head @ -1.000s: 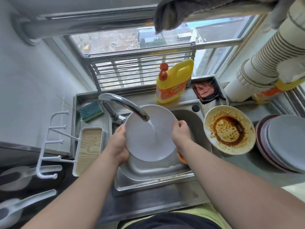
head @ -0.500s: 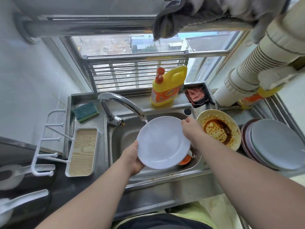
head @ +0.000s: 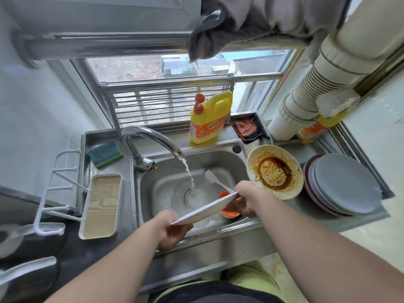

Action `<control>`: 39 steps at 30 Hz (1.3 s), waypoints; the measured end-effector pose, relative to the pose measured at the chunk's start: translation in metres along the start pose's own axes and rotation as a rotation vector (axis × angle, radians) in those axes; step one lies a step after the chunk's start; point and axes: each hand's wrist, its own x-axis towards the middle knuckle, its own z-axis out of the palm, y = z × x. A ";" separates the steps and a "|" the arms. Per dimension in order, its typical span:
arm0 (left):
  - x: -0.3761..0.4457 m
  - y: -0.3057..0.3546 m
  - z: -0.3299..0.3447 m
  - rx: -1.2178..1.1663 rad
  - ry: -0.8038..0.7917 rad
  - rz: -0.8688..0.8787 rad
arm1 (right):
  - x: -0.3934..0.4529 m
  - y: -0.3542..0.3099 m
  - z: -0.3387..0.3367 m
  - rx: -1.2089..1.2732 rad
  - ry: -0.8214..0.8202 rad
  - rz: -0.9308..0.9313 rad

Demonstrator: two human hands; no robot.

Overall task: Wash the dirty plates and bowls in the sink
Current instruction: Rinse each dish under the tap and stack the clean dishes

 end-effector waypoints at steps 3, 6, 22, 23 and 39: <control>0.005 -0.004 0.009 -0.045 0.084 0.128 | -0.007 -0.005 -0.003 -0.060 -0.004 -0.113; 0.007 -0.001 0.018 -0.063 0.065 0.109 | -0.010 -0.013 -0.010 -0.085 -0.006 -0.168; -0.056 -0.027 0.237 -0.214 -0.171 0.583 | 0.010 -0.031 -0.218 -0.635 0.411 -0.748; -0.051 -0.031 0.258 -0.209 -0.149 0.586 | 0.017 -0.030 -0.240 -0.622 0.449 -0.750; 0.015 -0.074 0.491 1.071 0.431 1.099 | 0.113 -0.017 -0.474 -0.791 0.666 -0.624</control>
